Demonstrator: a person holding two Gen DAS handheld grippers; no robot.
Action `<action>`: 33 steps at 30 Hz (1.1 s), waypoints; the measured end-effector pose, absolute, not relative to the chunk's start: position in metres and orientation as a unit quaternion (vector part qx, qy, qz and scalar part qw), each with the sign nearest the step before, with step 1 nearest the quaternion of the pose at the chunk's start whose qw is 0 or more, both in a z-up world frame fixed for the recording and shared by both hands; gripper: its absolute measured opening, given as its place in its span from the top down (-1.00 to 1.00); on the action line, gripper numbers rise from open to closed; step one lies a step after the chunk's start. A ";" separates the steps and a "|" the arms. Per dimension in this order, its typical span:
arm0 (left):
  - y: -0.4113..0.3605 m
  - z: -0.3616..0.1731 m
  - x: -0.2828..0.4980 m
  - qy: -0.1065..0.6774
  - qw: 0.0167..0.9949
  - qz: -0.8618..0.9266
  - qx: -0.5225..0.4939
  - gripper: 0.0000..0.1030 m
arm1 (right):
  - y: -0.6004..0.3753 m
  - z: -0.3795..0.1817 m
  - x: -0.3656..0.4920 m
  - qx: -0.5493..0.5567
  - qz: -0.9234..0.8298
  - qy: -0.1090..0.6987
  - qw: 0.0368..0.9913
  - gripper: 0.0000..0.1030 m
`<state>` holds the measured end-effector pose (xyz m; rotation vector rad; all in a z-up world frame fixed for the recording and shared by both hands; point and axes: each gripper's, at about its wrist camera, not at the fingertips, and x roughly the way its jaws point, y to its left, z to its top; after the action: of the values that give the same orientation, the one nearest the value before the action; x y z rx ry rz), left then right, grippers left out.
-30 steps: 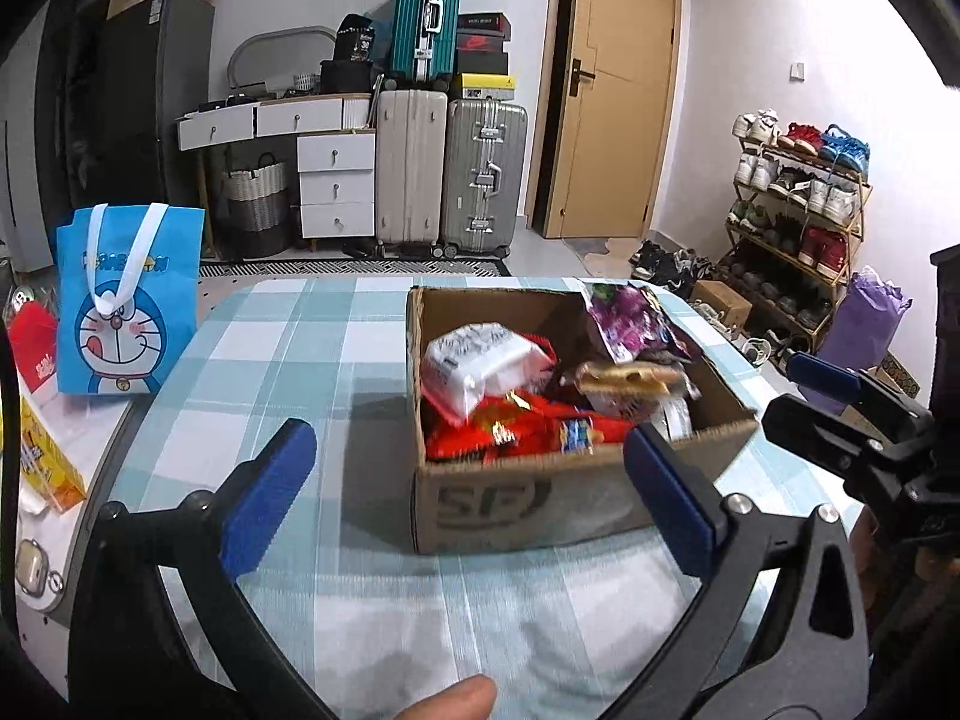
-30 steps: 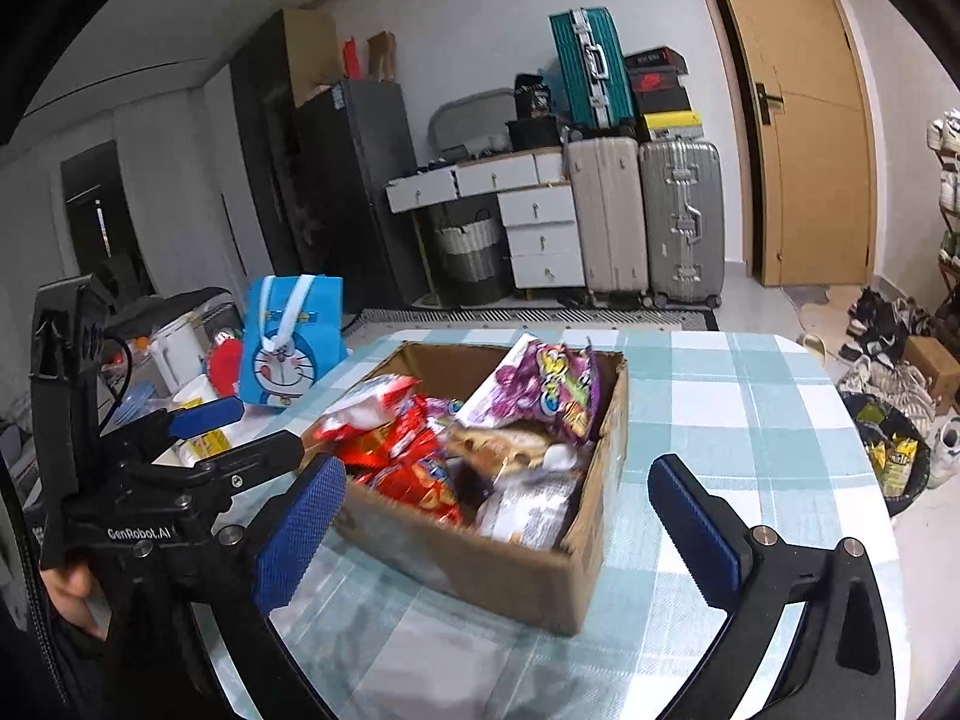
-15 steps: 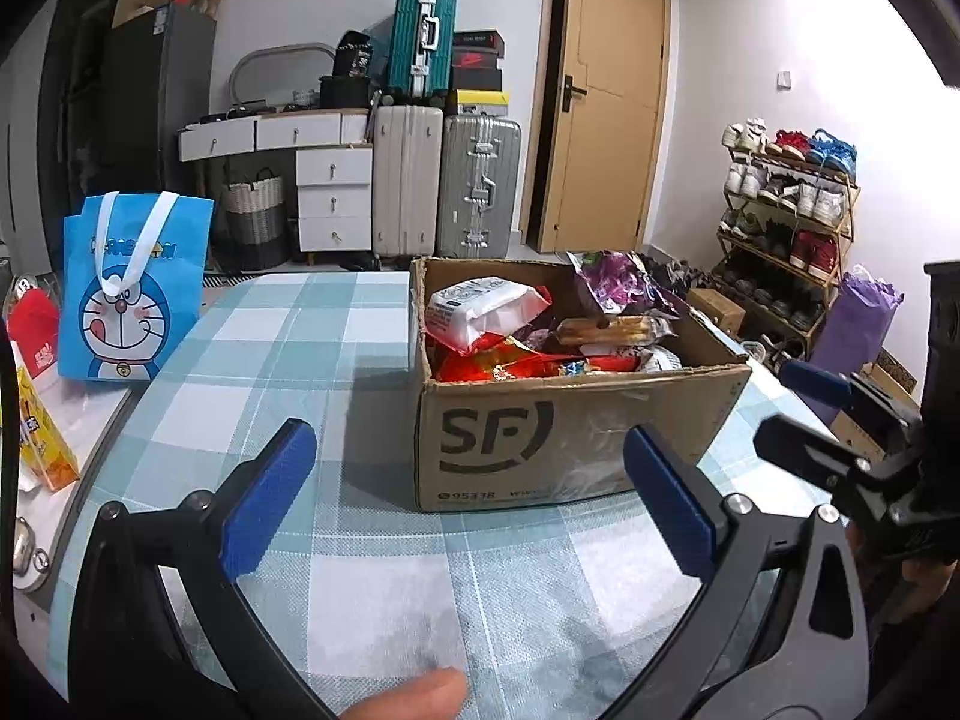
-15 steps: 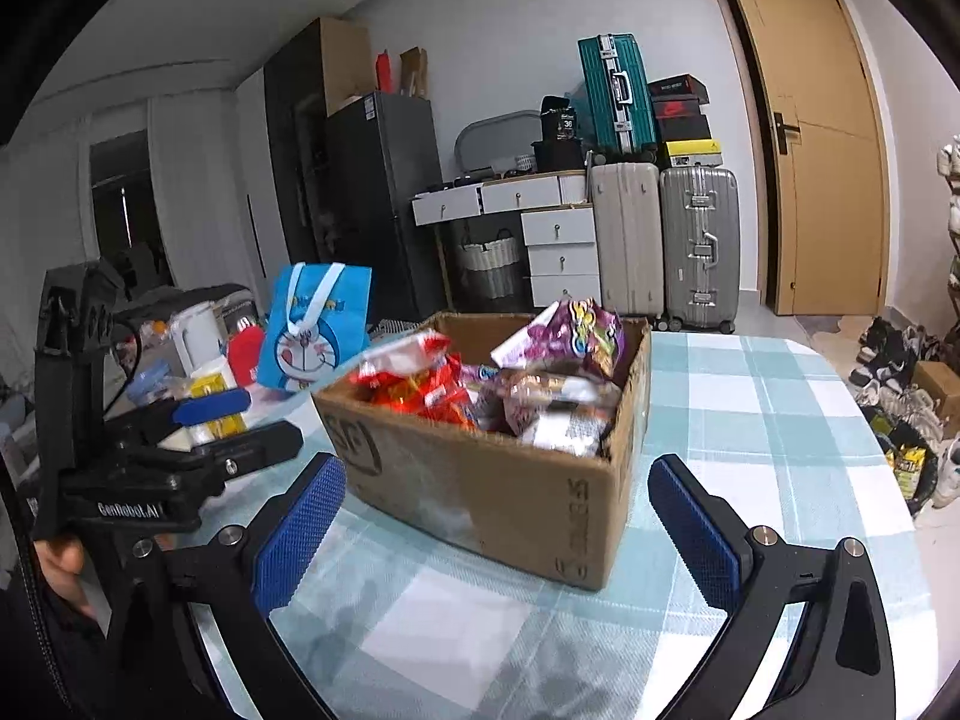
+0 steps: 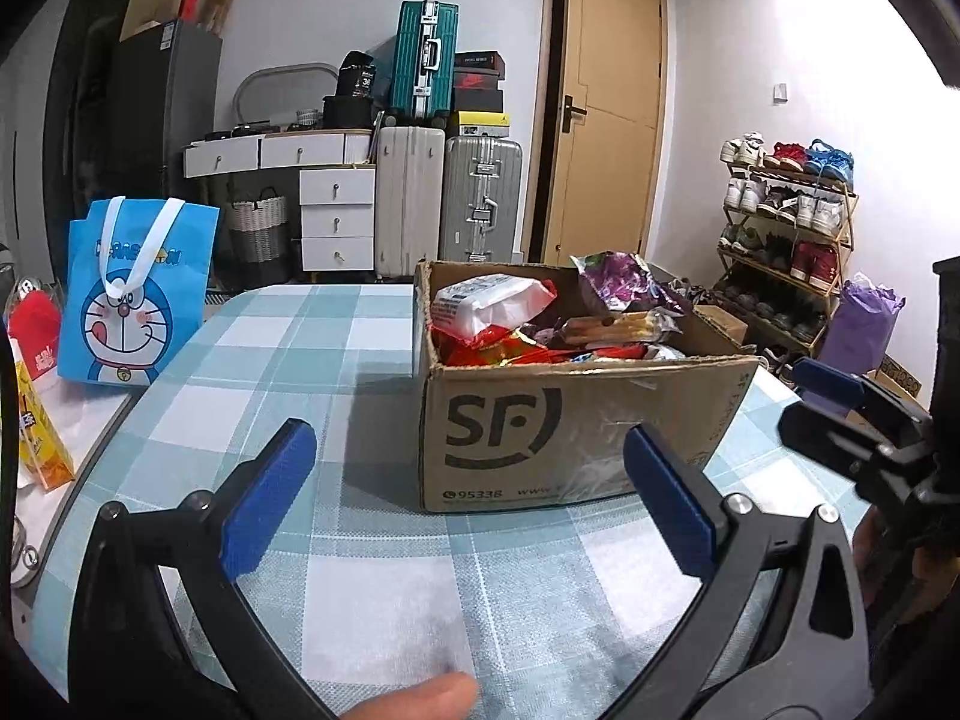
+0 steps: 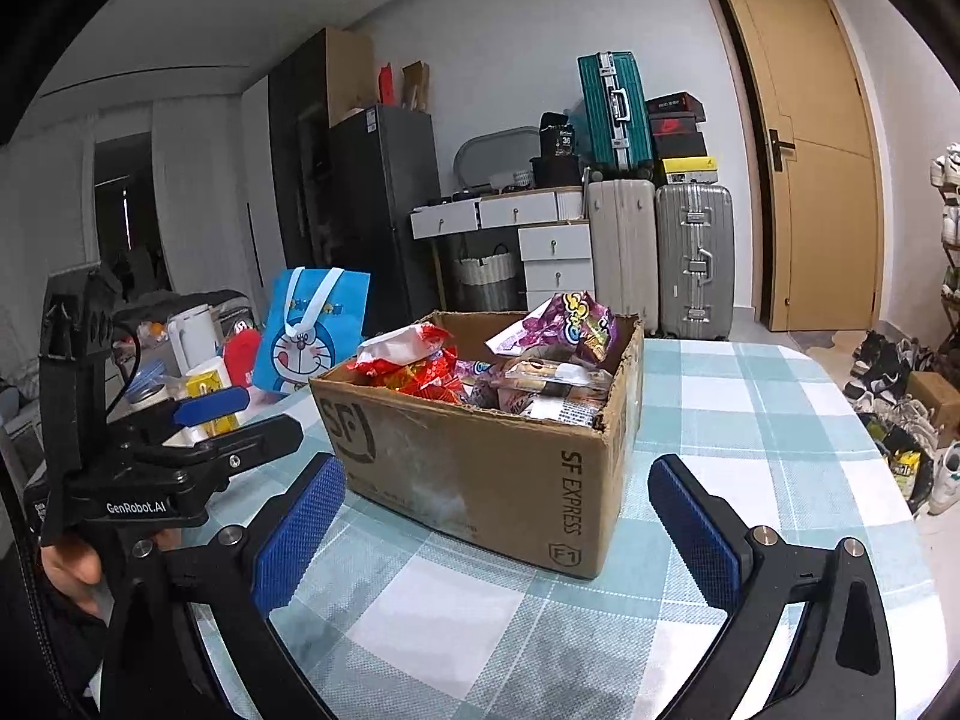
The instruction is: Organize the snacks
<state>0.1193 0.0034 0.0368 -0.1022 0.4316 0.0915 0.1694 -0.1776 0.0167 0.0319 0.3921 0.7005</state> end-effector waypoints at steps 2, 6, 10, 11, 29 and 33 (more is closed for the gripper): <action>0.003 0.034 0.120 0.217 0.974 0.052 -0.045 -0.99 | -0.181 0.017 0.169 0.022 0.341 0.188 0.921 -0.99; 0.002 0.033 0.122 0.219 0.973 0.055 -0.044 -0.99 | -0.185 0.018 0.166 0.029 0.336 0.178 0.924 -0.99; 0.002 0.032 0.123 0.221 0.973 0.060 -0.041 -0.99 | -0.184 0.020 0.160 0.021 0.326 0.164 0.931 -0.99; 0.002 0.032 0.123 0.220 0.973 0.060 -0.041 -0.99 | -0.183 0.020 0.159 0.017 0.326 0.163 0.931 -0.99; 0.000 0.032 0.123 0.215 0.974 0.055 -0.036 -0.99 | -0.170 0.021 0.150 -0.017 0.328 0.150 0.932 -0.99; 0.000 0.032 0.124 0.215 0.974 0.055 -0.036 -0.99 | -0.170 0.020 0.150 -0.017 0.328 0.150 0.932 -0.99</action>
<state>0.1237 -0.0001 0.0318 -0.0736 0.4336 0.1112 0.1505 -0.1697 0.0205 -0.0338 0.3073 0.6716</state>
